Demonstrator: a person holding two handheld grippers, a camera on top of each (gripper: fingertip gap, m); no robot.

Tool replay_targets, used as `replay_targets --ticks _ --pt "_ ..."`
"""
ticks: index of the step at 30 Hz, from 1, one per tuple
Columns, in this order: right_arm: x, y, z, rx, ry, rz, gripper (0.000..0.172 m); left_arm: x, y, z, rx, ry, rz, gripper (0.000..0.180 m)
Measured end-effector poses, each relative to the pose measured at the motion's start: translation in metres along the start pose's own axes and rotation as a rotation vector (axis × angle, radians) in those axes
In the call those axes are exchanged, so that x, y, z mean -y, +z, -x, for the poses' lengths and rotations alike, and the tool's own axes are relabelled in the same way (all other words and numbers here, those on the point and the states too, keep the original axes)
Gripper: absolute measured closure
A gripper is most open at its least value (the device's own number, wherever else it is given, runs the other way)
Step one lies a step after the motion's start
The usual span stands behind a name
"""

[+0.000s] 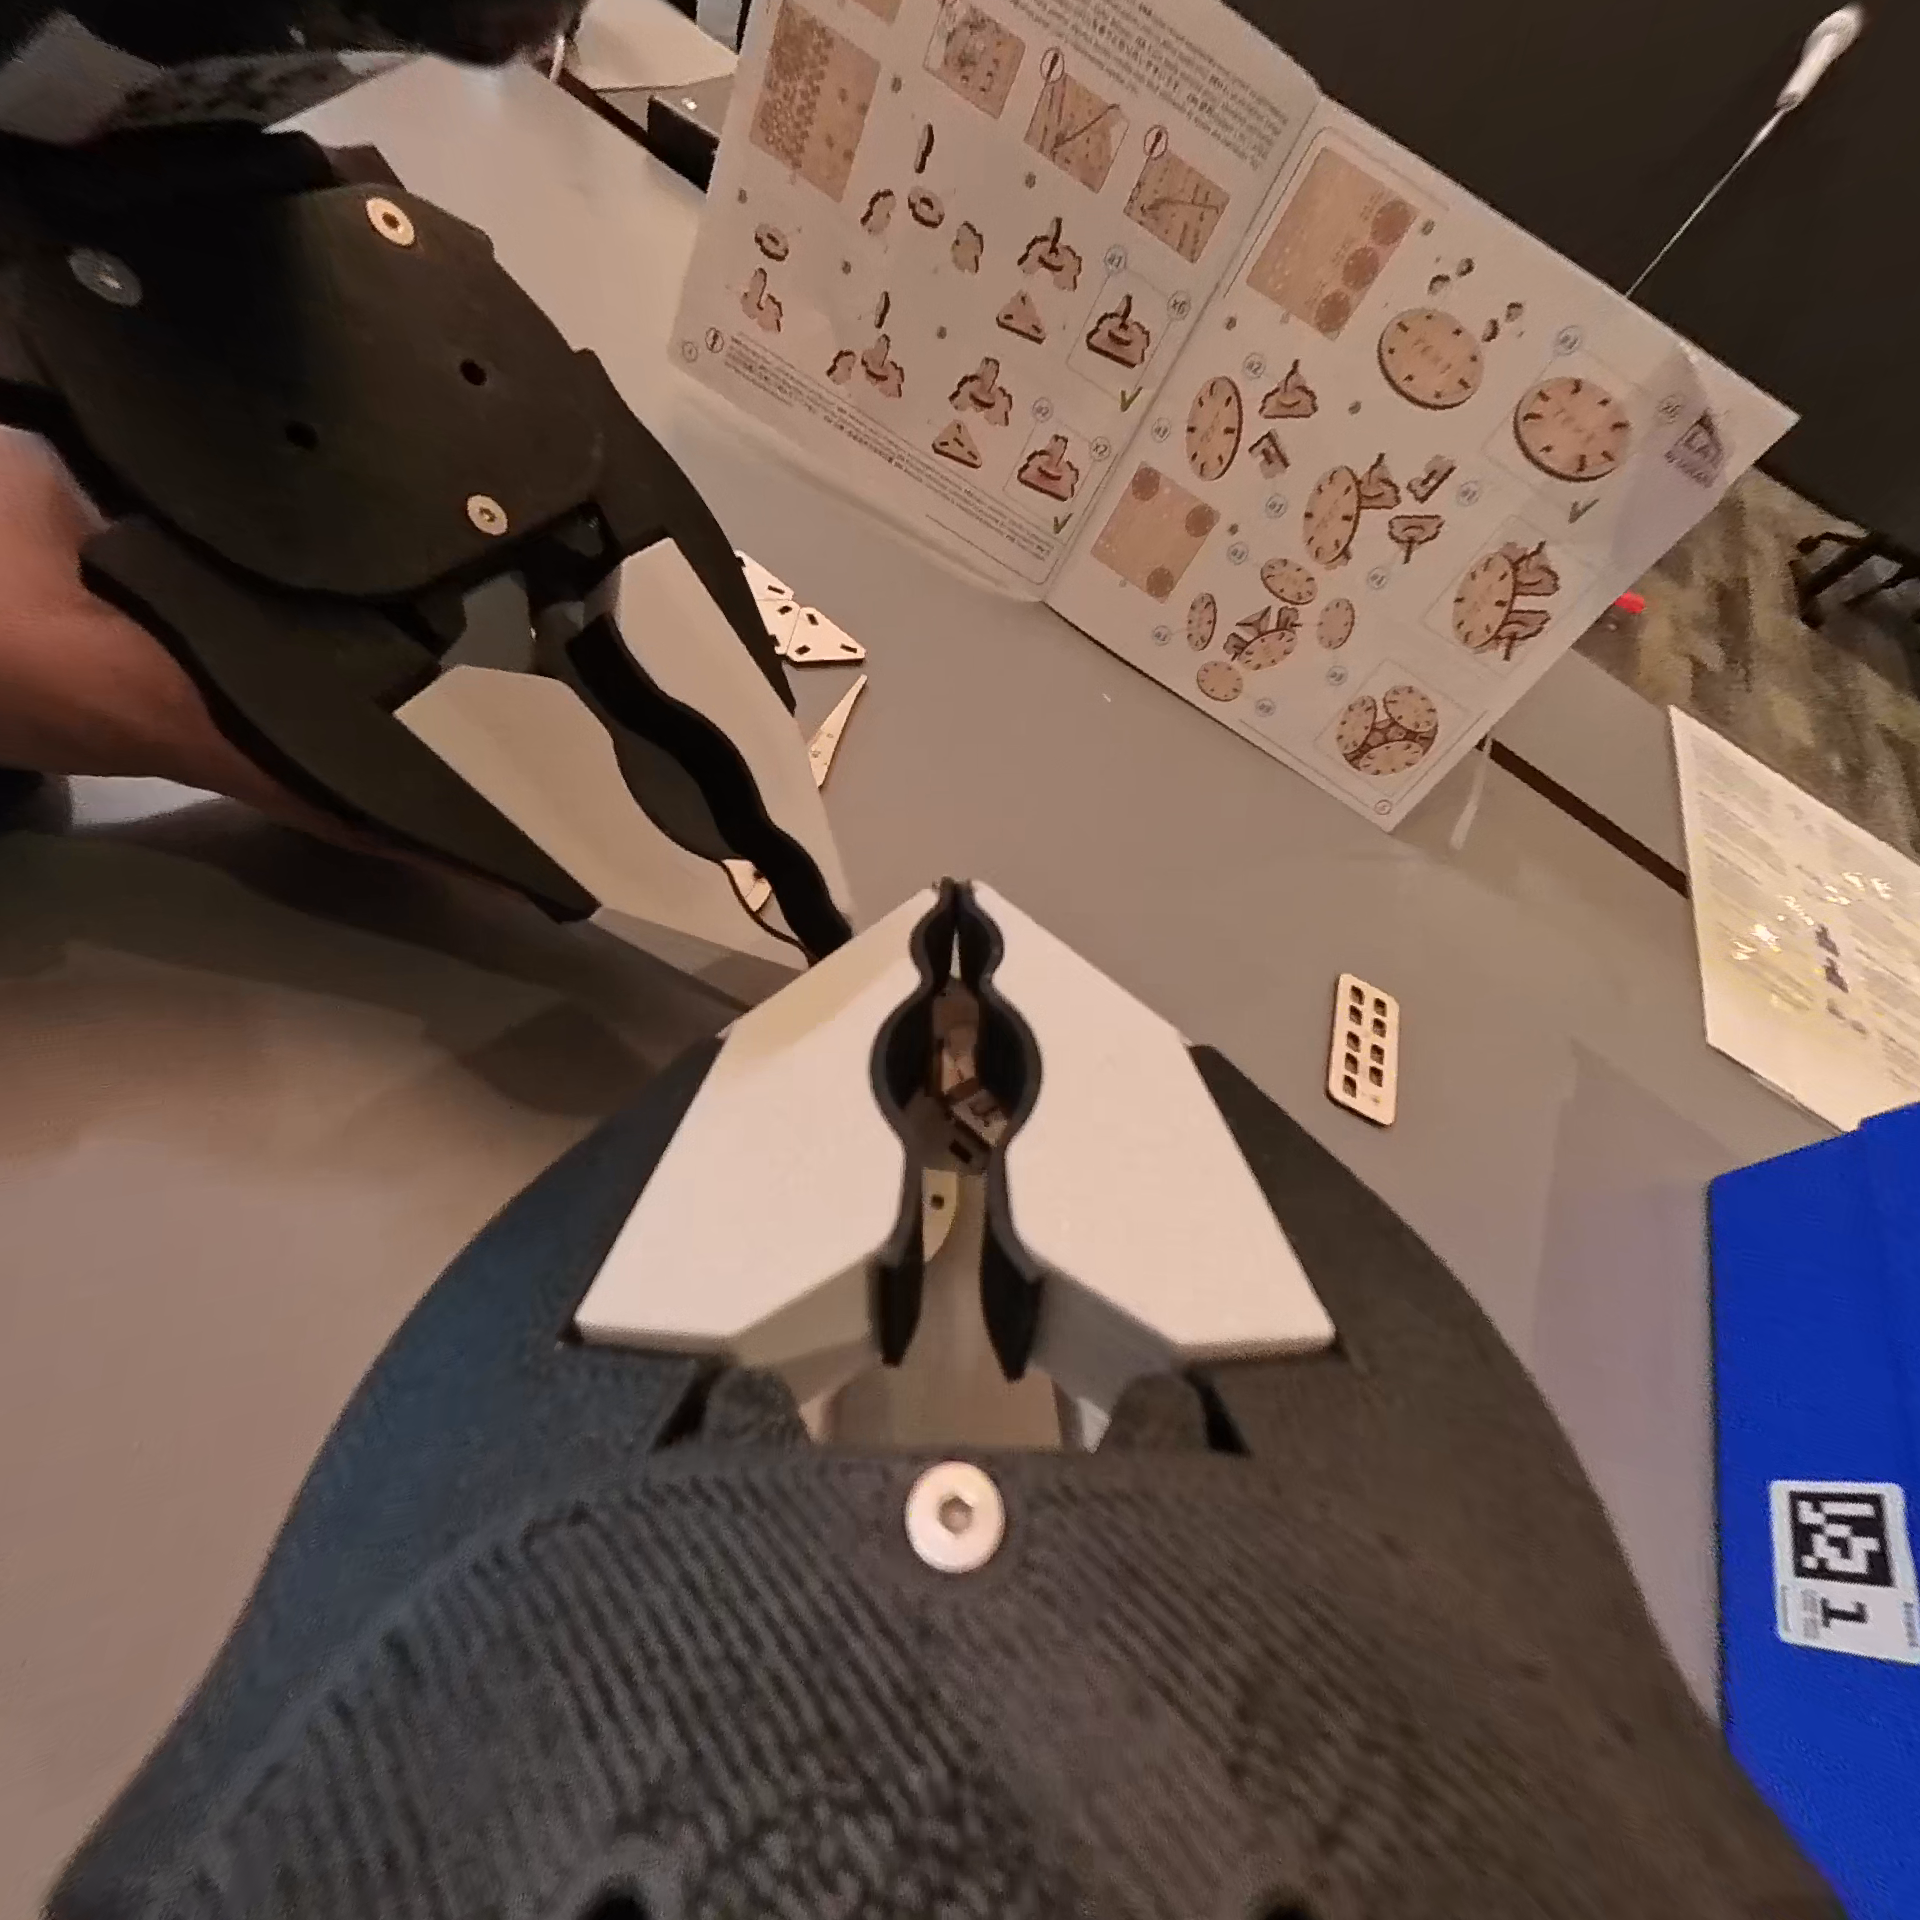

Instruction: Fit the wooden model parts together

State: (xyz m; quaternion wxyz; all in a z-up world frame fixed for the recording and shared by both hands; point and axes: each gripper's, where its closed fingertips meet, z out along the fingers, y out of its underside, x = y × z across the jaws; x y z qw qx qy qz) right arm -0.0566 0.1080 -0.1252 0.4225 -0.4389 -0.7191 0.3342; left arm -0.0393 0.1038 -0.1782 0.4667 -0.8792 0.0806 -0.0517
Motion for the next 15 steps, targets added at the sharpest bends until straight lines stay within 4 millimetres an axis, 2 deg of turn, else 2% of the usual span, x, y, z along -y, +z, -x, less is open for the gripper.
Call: replay_targets --ticks 4,9,15 --pt "0.003 -0.002 -0.004 -0.018 -0.005 -0.02 0.172 -0.001 0.001 0.0 0.005 0.007 0.008 0.177" --pt "-0.01 0.004 -0.003 -0.005 -0.018 0.058 0.172 0.0 0.002 -0.002 0.004 0.023 0.007 0.178" --pt "-0.002 -0.002 -0.005 -0.02 -0.026 0.016 0.172 0.002 0.002 -0.006 0.016 0.081 0.013 0.178"
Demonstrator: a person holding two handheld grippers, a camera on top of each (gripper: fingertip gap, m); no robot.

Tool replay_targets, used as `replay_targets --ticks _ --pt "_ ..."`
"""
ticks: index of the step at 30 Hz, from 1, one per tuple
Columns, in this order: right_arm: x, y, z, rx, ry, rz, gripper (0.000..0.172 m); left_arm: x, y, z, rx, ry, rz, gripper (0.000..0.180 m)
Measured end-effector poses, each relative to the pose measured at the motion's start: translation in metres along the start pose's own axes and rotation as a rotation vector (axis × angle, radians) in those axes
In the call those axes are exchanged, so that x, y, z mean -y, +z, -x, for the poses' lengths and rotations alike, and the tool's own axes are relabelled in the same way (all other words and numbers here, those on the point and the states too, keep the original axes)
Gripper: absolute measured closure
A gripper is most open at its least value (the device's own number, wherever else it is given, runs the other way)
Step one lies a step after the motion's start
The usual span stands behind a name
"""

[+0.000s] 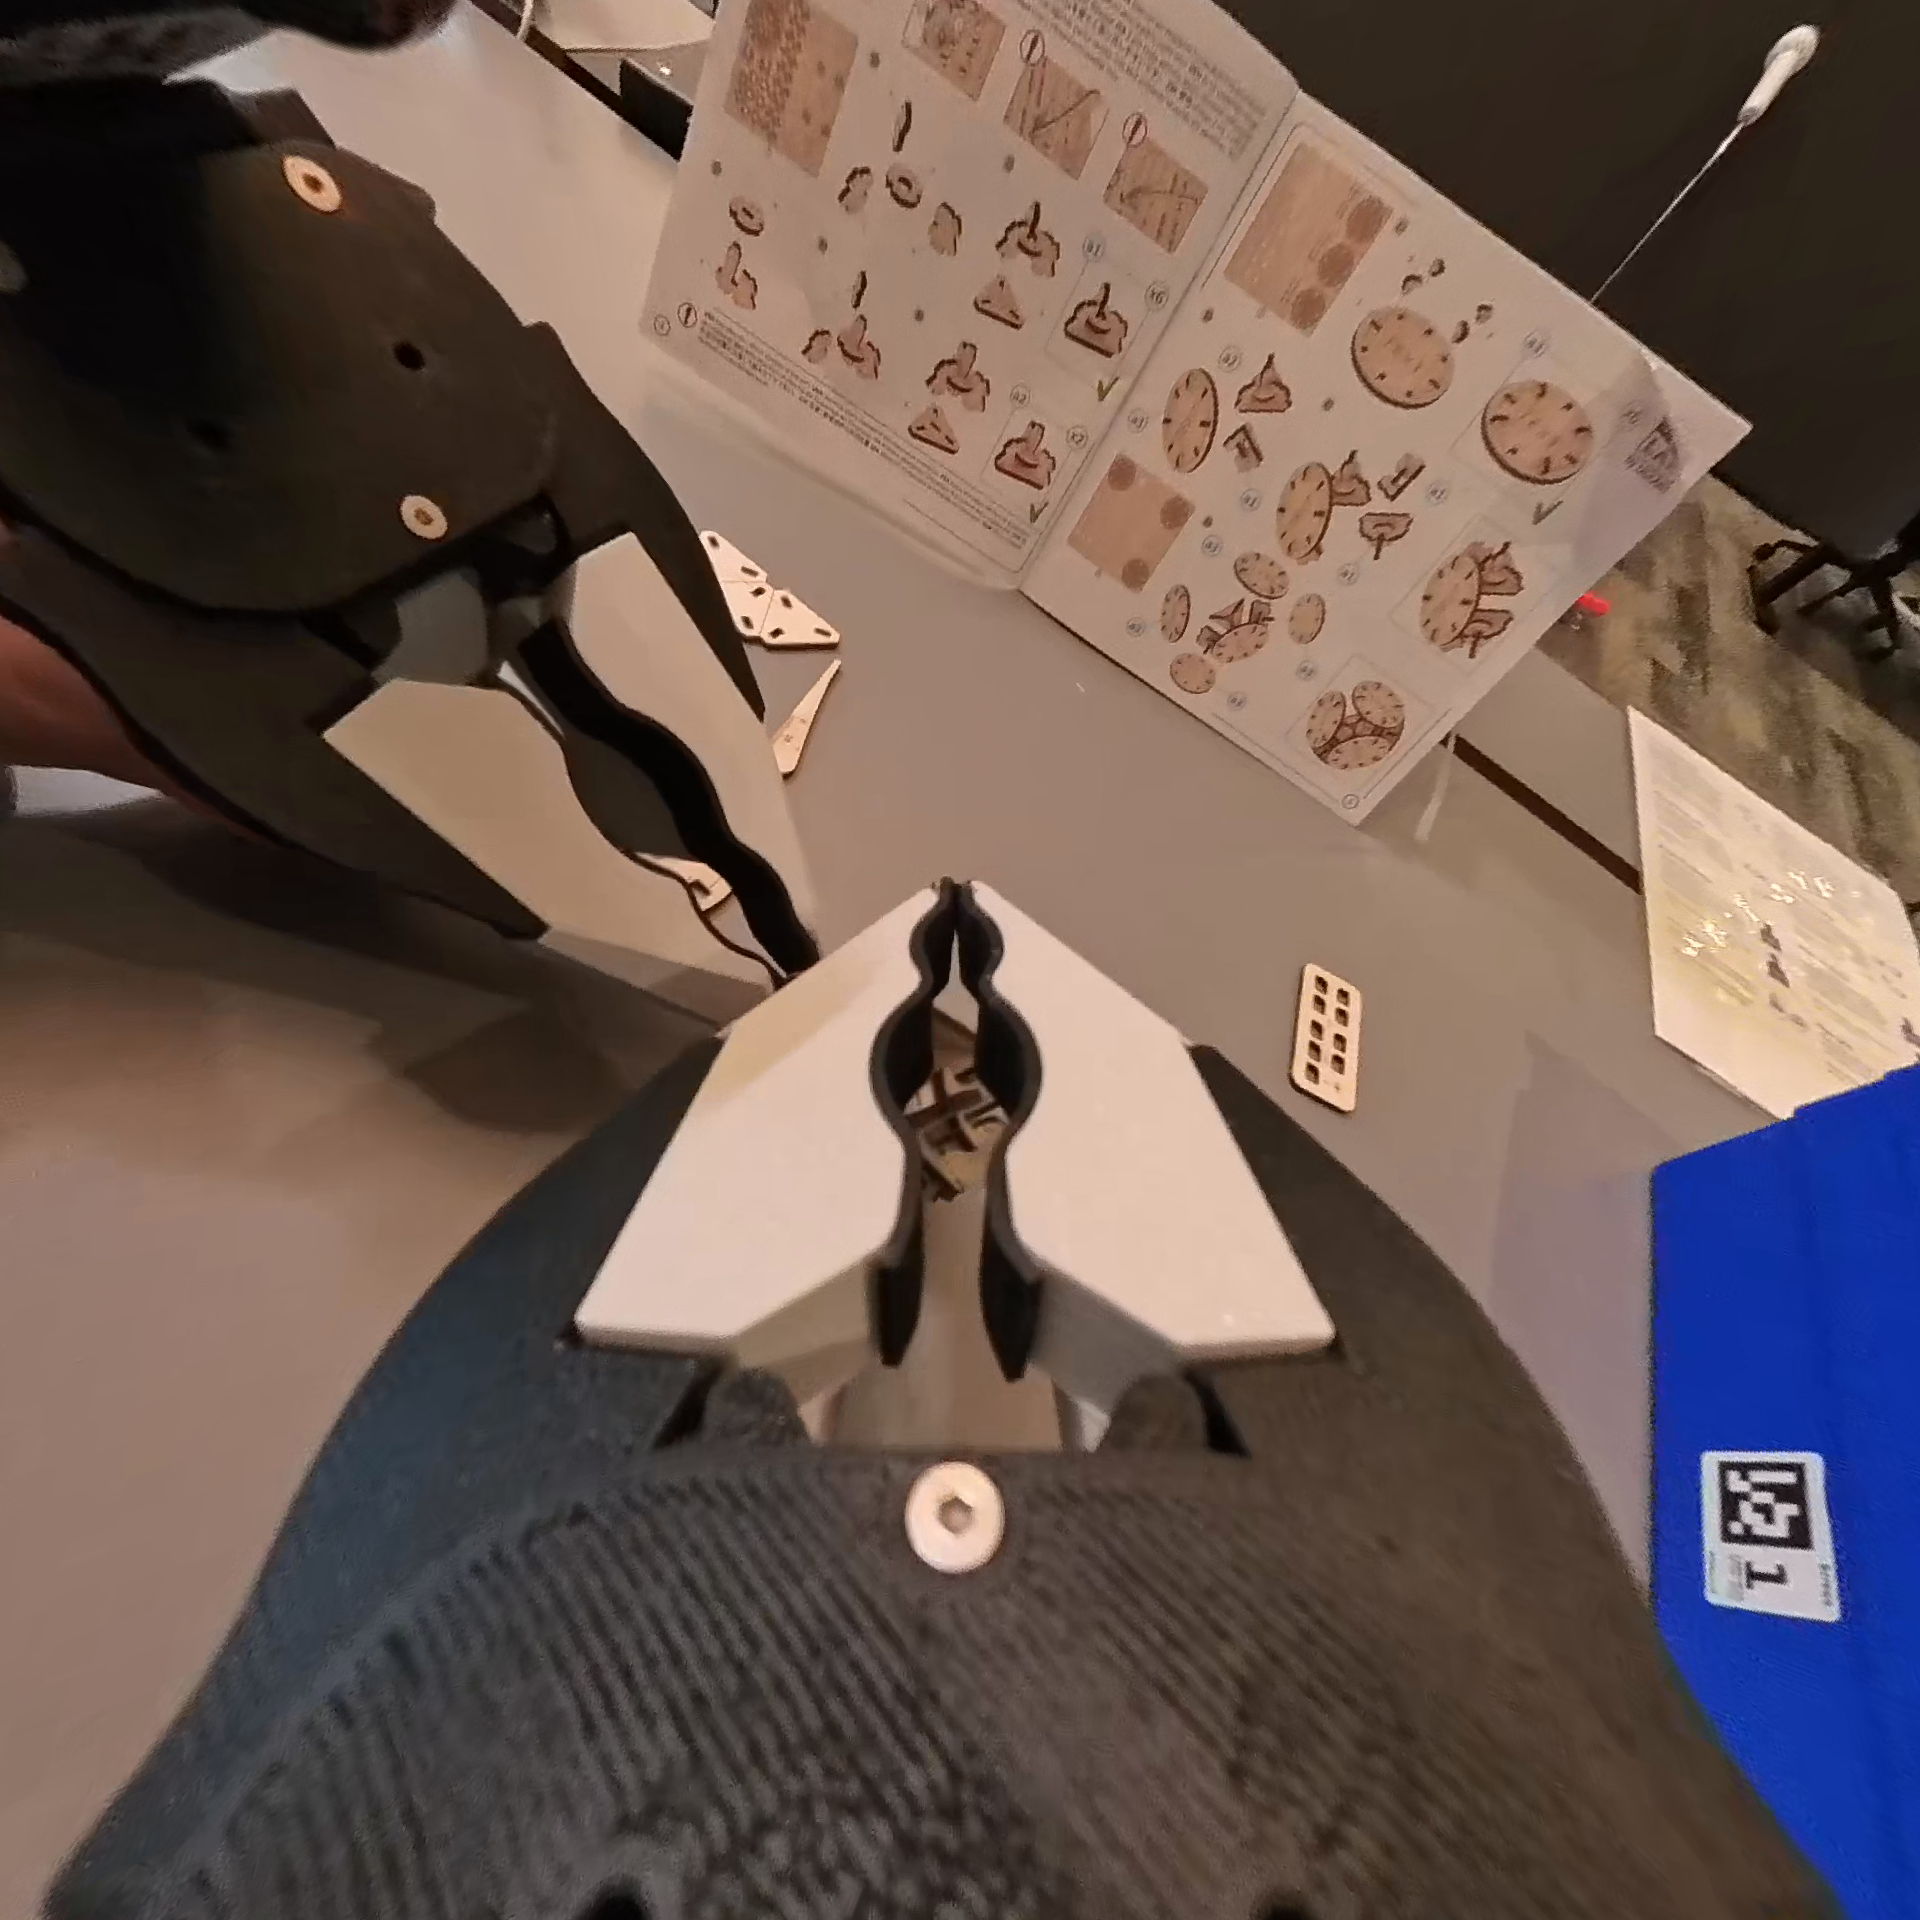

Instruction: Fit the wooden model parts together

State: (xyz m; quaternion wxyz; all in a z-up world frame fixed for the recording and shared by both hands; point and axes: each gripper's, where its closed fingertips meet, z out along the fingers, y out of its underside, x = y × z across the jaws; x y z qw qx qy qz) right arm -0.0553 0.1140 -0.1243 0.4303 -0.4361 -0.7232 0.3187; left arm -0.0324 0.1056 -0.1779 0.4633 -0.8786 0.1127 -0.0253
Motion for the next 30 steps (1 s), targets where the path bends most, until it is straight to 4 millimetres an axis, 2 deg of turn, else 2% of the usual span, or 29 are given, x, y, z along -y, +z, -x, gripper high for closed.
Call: replay_targets --ticks 7,13,16,18,22,25,28,30 --pt "-0.005 -0.01 -0.002 -0.002 0.004 -0.019 0.171 0.0 0.001 0.0 0.034 0.057 0.019 0.178" --pt "-0.029 -0.018 -0.012 0.069 0.13 -0.007 0.139 0.0 0.001 0.002 0.06 0.079 0.02 0.179" --pt "-0.034 -0.019 -0.014 0.159 0.235 -0.005 0.126 0.002 0.001 0.0 0.061 0.093 0.015 0.179" --pt "-0.031 -0.022 -0.012 0.236 0.292 -0.026 0.117 0.001 0.001 0.001 0.069 0.1 0.025 0.179" --pt "-0.02 -0.033 -0.009 0.348 0.359 -0.105 0.11 0.001 0.001 0.002 0.074 0.098 0.025 0.179" --pt "-0.035 -0.033 -0.002 0.404 0.35 -0.043 0.111 0.001 0.001 0.002 0.076 0.099 0.025 0.179" --pt "-0.058 -0.024 0.007 0.447 0.313 0.072 0.105 0.001 0.001 0.002 0.078 0.103 0.026 0.179" --pt "-0.065 -0.016 0.012 0.456 0.271 0.111 0.107 0.001 0.001 0.002 0.078 0.103 0.025 0.179"
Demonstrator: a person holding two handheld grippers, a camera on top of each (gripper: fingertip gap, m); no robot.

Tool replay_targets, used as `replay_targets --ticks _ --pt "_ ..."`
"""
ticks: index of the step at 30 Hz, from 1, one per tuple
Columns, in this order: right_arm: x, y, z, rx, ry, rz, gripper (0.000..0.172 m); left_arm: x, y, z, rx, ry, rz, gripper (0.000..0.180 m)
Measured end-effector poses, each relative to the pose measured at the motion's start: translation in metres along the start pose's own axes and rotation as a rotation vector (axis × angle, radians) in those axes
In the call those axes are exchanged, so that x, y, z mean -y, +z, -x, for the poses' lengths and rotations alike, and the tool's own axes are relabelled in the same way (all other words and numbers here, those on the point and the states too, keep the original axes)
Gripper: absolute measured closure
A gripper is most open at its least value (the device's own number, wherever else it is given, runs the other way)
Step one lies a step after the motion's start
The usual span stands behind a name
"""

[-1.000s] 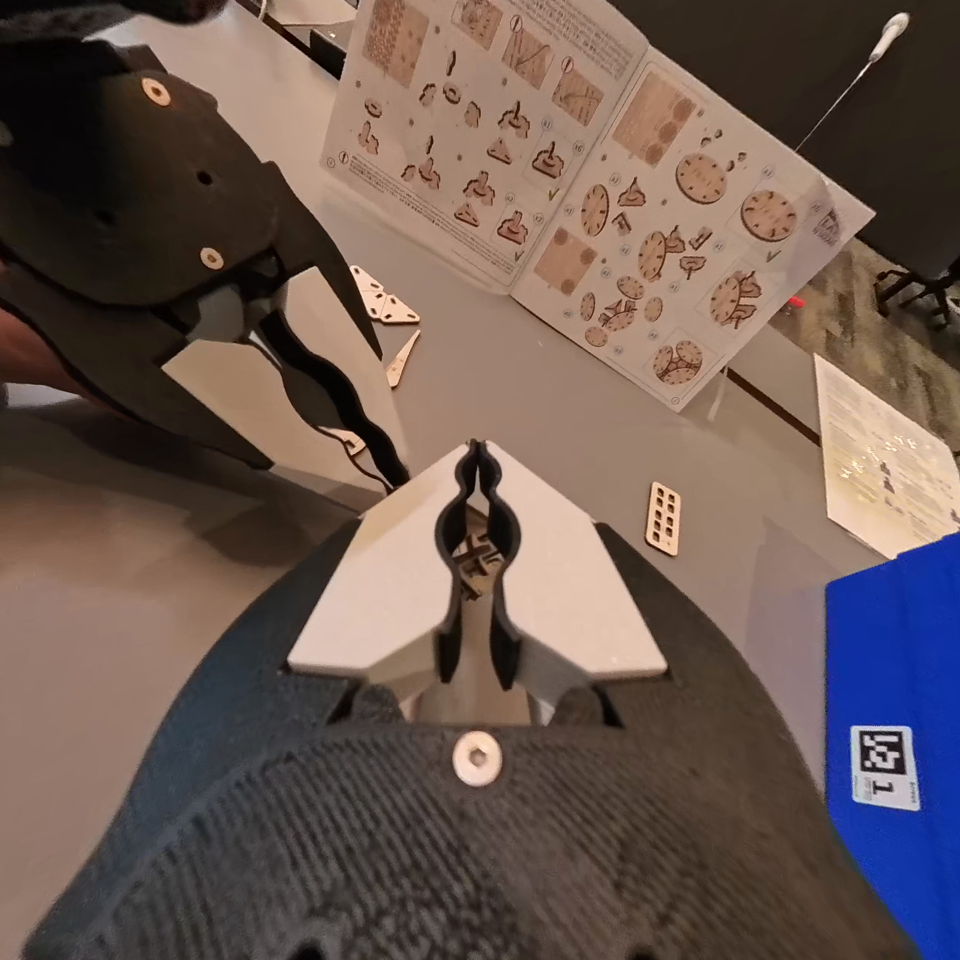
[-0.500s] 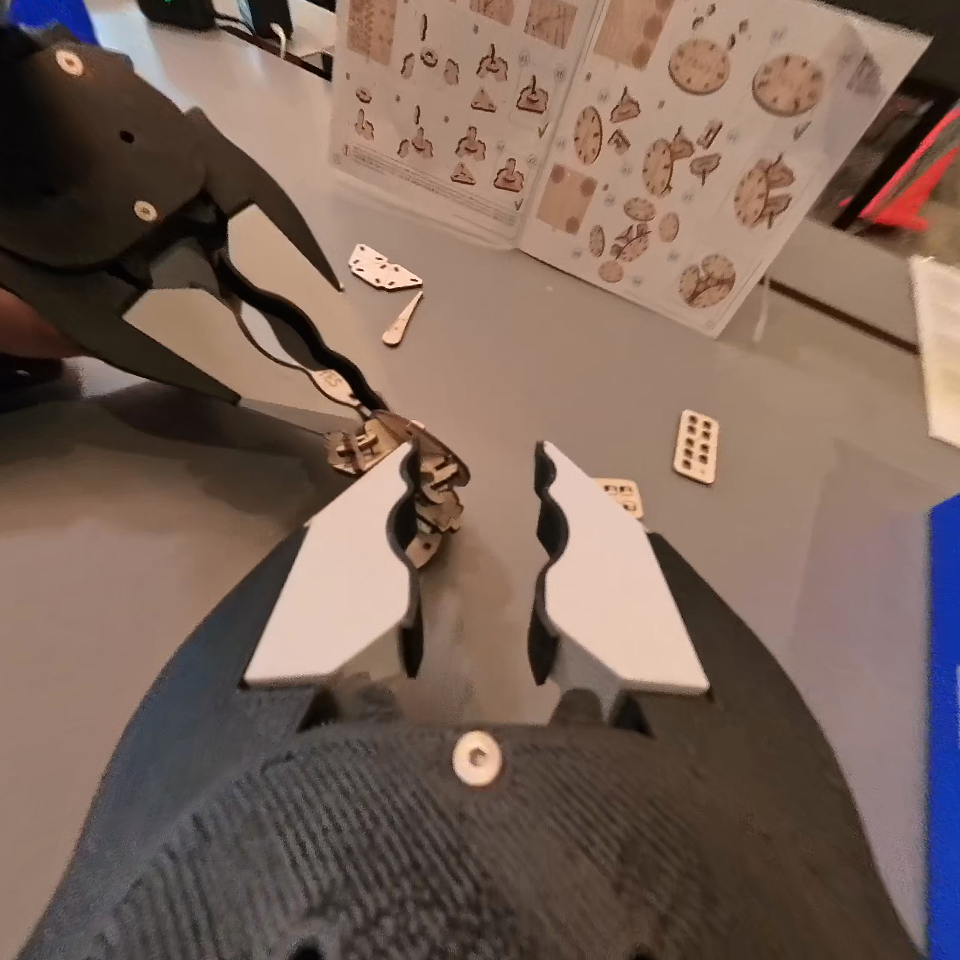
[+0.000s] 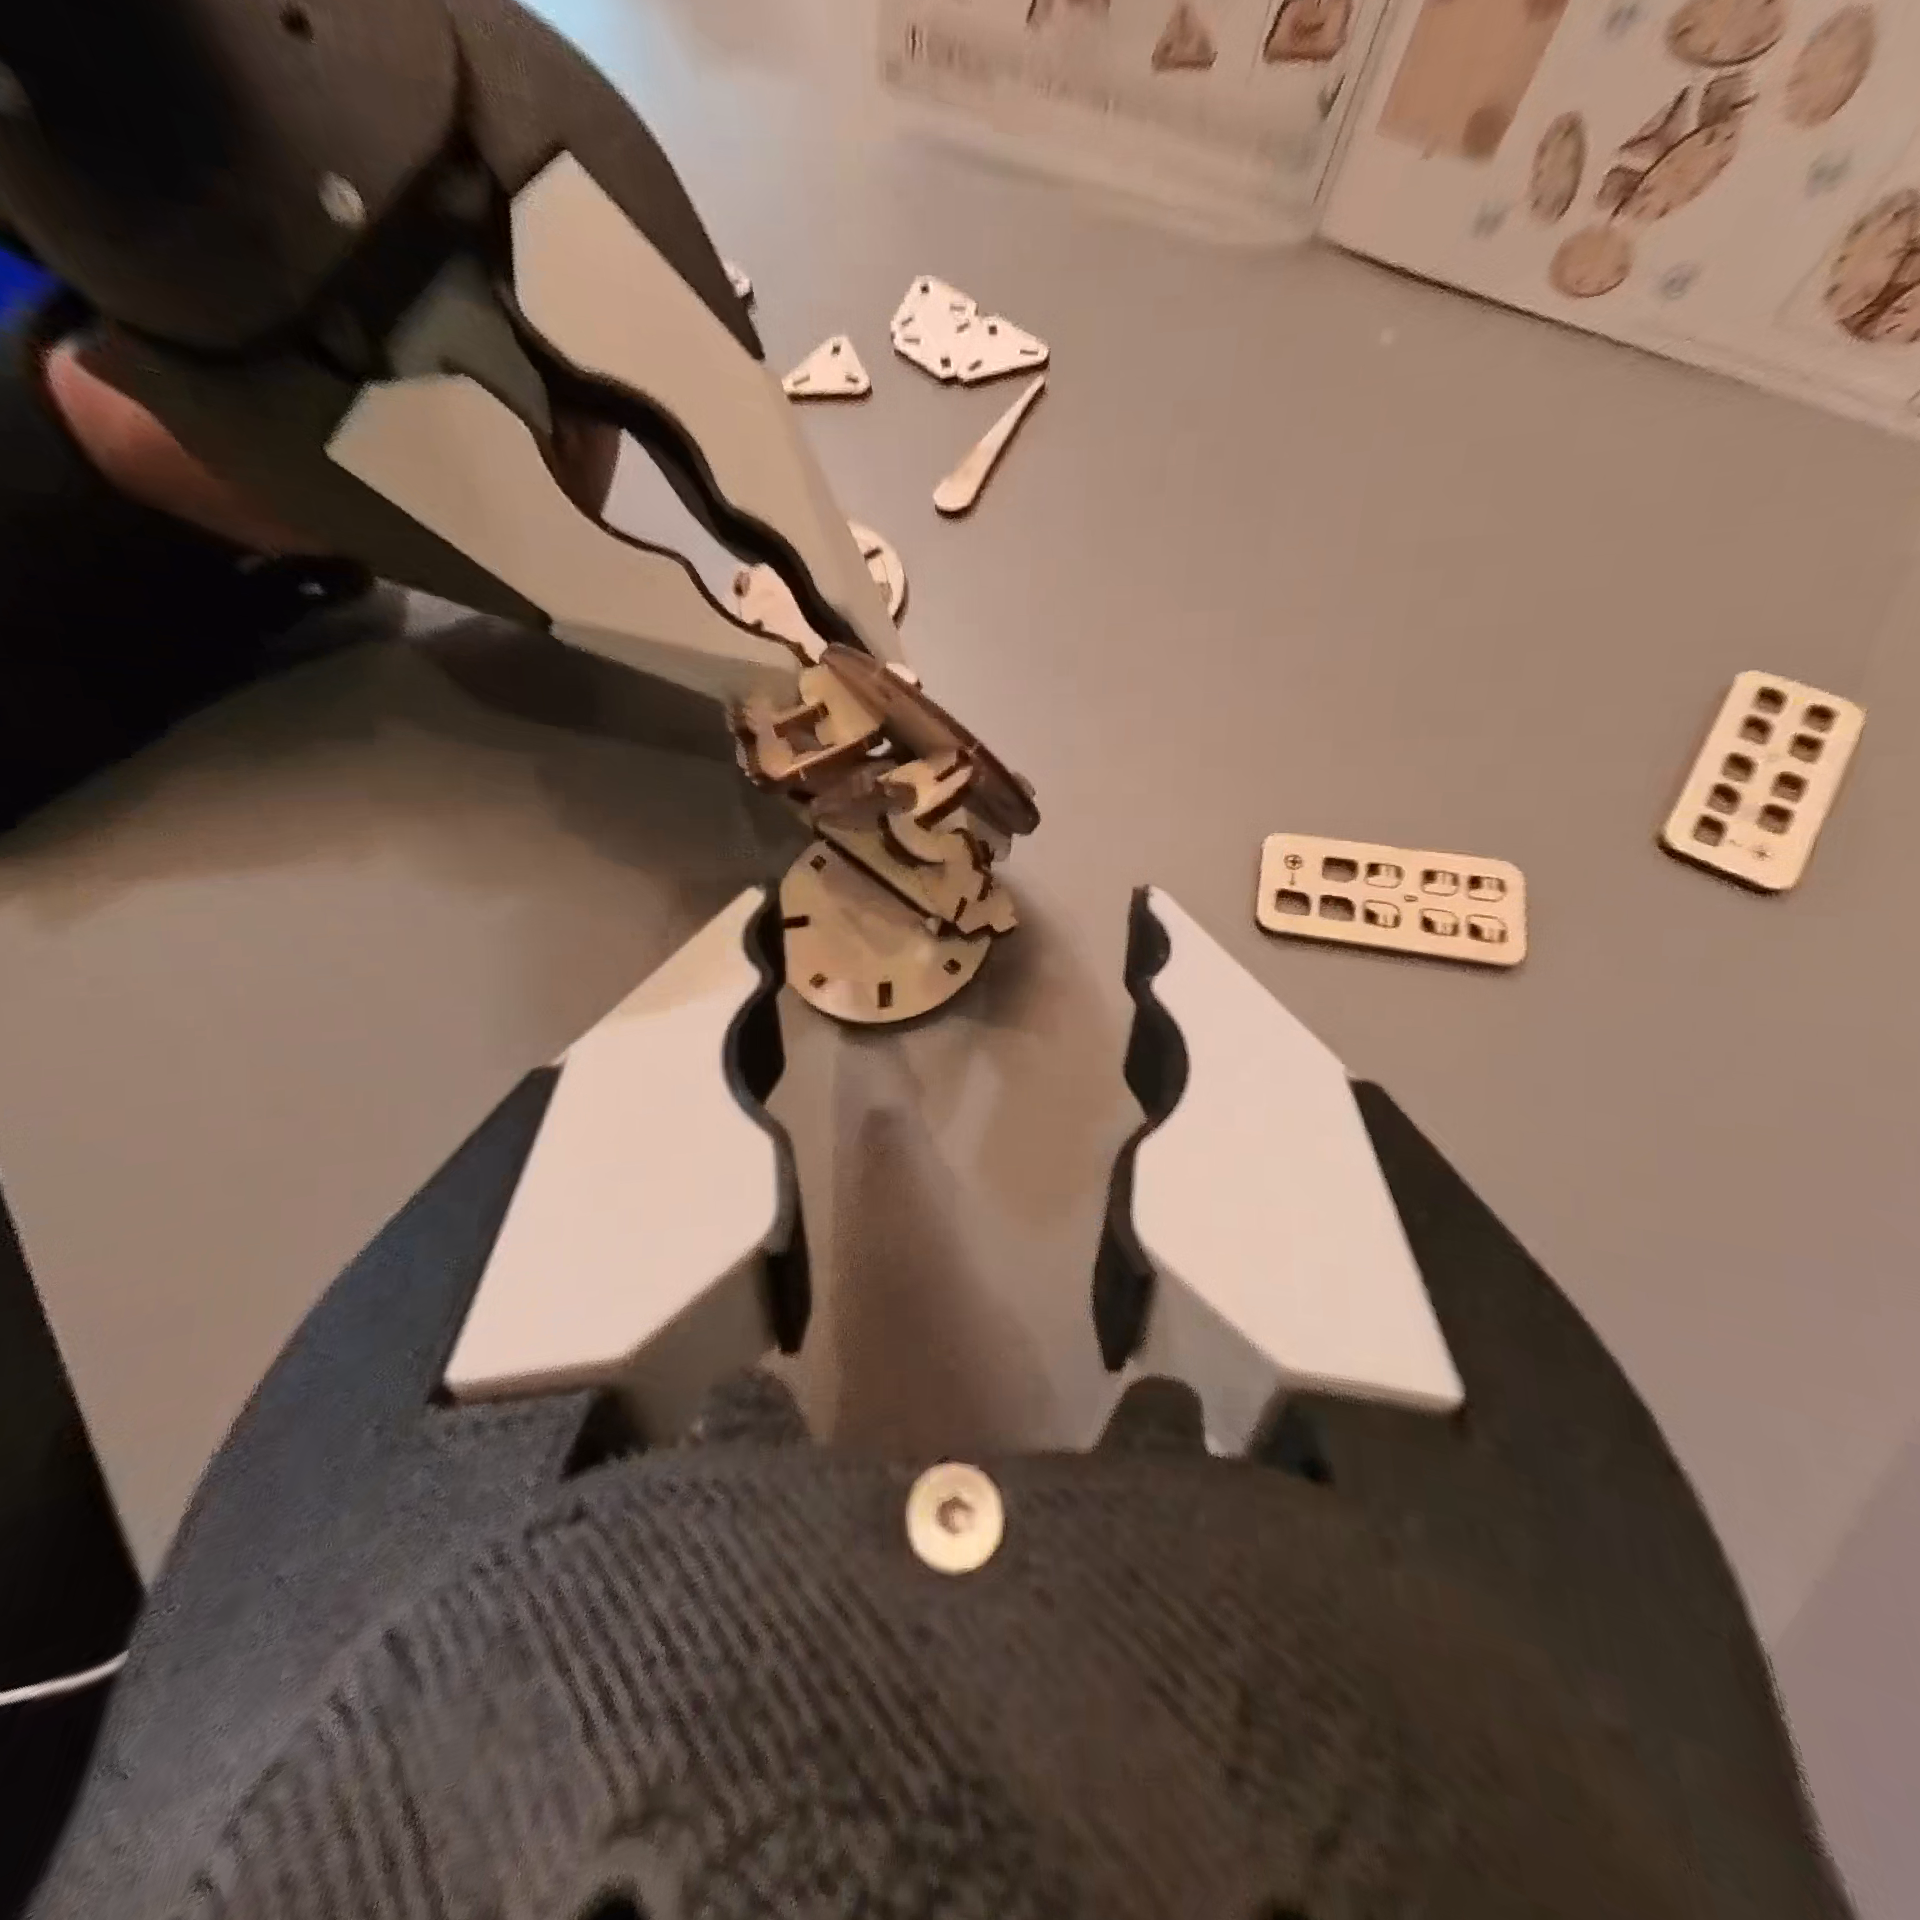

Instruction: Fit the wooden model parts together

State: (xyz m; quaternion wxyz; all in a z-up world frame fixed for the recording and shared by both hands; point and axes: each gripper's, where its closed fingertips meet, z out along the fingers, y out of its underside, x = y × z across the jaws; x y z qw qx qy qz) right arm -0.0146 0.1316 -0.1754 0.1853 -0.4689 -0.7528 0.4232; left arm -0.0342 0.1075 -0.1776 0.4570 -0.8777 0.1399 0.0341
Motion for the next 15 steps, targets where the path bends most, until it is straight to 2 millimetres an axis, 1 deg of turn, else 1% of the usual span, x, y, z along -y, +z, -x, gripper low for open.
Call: replay_targets --ticks 4,6,9,15 --pt "-0.004 0.015 -0.004 -0.002 -0.066 0.075 0.117 -0.001 0.0 0.0 -0.004 -0.005 -0.003 0.179" --pt "-0.006 0.02 -0.004 0.015 -0.076 0.102 0.128 -0.001 0.0 0.0 -0.005 -0.006 -0.004 0.179" --pt "-0.008 0.025 -0.002 0.046 -0.081 0.127 0.149 -0.001 0.0 0.001 -0.003 -0.006 0.001 0.179" --pt "-0.008 0.025 0.0 0.082 -0.05 0.119 0.149 -0.002 0.0 0.001 0.001 0.0 0.005 0.179"
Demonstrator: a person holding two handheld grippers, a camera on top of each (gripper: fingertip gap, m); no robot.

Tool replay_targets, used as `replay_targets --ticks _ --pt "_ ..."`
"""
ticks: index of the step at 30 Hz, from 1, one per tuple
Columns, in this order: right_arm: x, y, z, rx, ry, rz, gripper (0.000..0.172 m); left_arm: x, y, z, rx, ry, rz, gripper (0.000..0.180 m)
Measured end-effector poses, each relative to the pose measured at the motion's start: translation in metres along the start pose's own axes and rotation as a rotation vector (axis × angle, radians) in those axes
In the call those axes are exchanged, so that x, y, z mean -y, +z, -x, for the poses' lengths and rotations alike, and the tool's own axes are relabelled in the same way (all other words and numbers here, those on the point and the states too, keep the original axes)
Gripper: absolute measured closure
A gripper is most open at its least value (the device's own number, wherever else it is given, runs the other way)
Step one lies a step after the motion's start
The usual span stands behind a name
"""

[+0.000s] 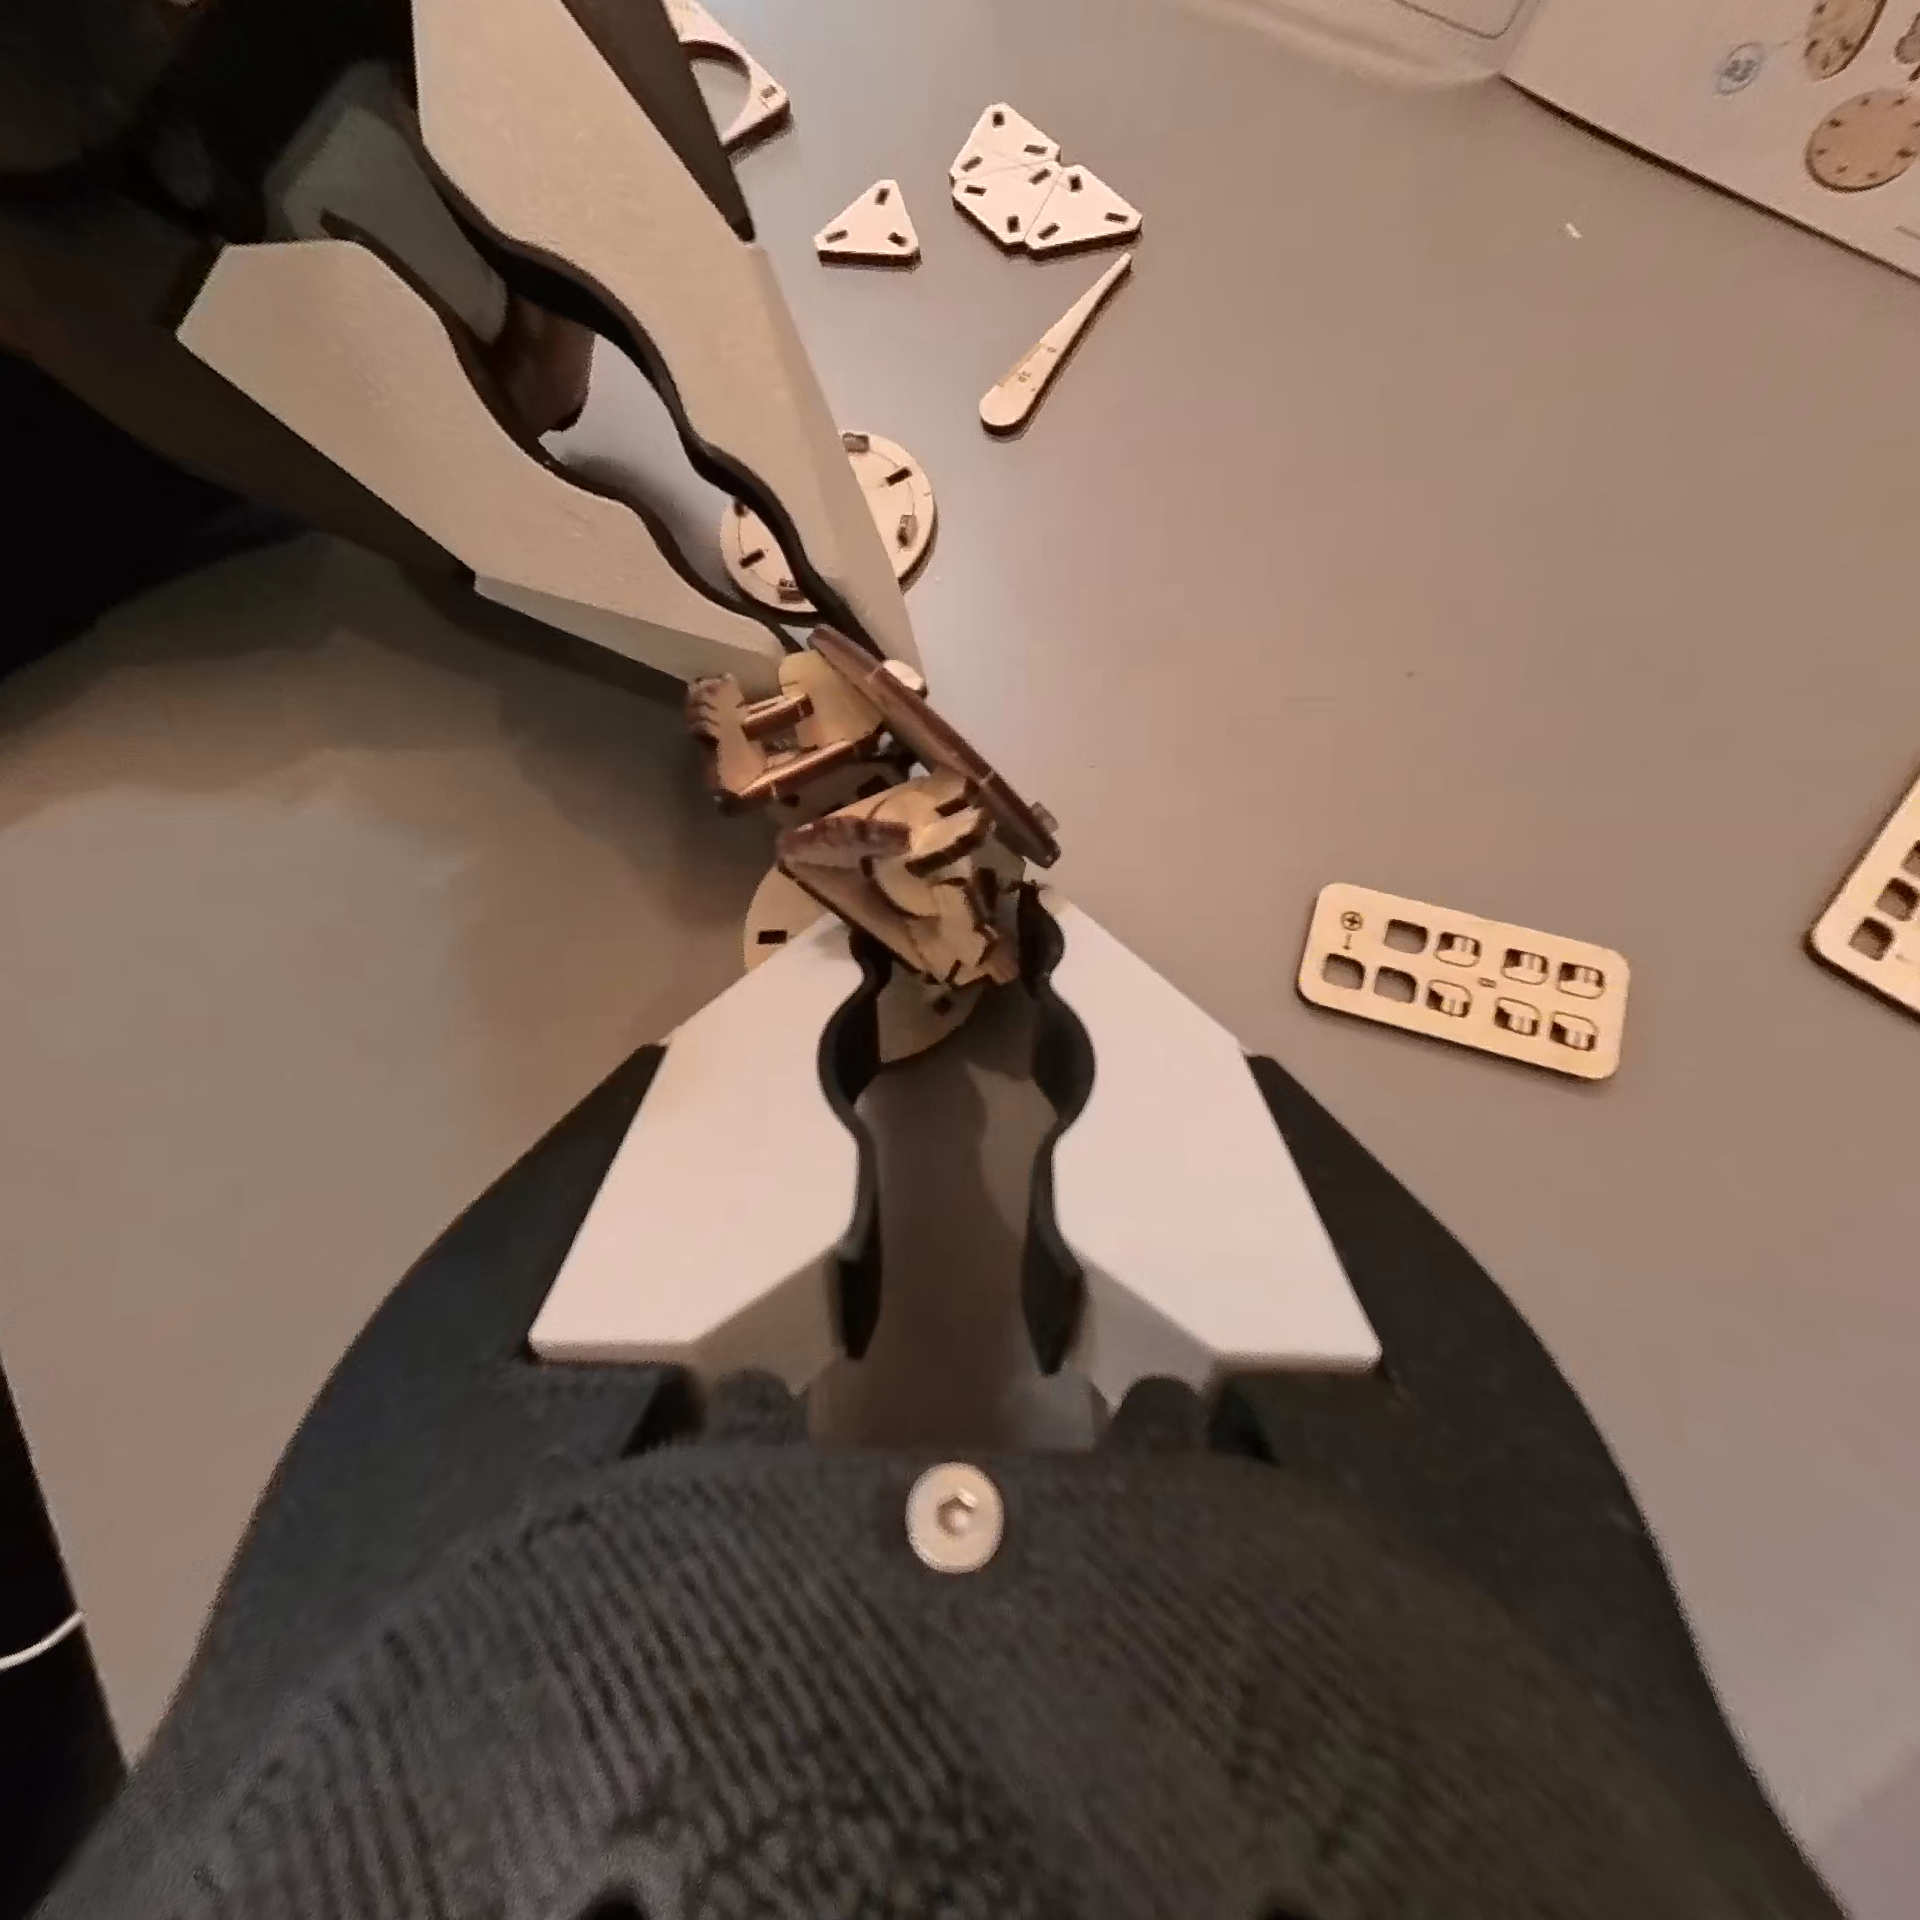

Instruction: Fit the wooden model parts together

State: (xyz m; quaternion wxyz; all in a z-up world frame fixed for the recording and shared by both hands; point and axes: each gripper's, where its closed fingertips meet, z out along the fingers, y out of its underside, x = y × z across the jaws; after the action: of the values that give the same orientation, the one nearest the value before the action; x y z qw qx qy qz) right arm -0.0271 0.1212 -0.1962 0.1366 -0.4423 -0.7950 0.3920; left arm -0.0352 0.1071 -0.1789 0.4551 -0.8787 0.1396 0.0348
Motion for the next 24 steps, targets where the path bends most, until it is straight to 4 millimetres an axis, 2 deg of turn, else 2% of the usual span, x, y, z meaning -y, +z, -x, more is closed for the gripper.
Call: replay_targets --ticks 15,24 --pt "-0.0011 0.0011 -0.0007 0.04 0.086 -0.02 0.153 -0.0001 0.001 0.0007 0.014 0.02 -0.002 0.178" --pt "-0.002 0.0007 0.0 -0.026 0.014 -0.027 0.153 0.0 0.0002 -0.0009 -0.009 -0.021 0.002 0.179"
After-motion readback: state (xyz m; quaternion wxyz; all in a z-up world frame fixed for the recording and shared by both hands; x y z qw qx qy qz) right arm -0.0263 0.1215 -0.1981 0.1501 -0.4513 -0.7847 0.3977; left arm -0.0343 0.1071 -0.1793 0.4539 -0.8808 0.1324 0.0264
